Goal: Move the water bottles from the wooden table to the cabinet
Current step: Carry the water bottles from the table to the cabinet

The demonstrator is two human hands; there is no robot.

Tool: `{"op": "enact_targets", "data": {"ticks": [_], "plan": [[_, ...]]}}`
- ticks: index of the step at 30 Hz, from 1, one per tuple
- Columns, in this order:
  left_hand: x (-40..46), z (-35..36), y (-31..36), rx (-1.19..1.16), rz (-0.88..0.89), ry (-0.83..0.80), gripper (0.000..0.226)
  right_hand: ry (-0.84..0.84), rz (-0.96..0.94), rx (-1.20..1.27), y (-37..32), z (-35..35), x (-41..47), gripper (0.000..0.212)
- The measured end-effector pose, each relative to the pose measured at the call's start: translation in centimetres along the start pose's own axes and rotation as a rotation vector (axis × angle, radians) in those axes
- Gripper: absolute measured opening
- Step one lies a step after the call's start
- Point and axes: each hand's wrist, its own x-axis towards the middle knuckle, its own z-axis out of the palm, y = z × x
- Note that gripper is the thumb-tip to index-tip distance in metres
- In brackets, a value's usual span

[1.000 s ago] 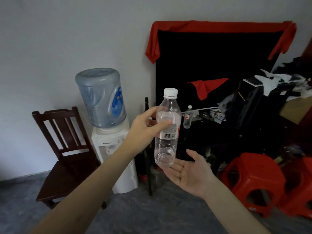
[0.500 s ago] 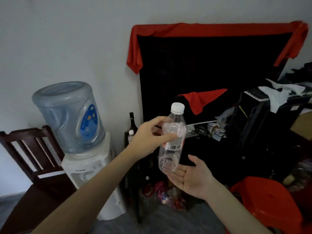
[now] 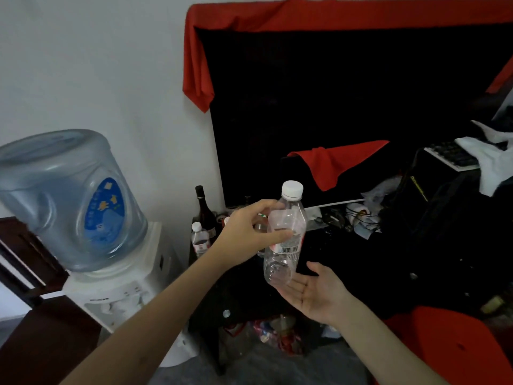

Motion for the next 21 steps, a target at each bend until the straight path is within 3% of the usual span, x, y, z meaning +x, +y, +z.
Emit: {"op": "enact_targets", "data": {"ticks": [11,21], "plan": [[11.5,1.6,-8.6,-0.037,-0.013,0.003,0.054,0.140,-0.009,0.030,-9.1,0.1,10.9,0.060],[15.1,5.6,-16.4,-0.068,-0.195,-0.101,0.064,0.250,0.076,0.097,-10.7,-5.4,18.3,0.057]]}}
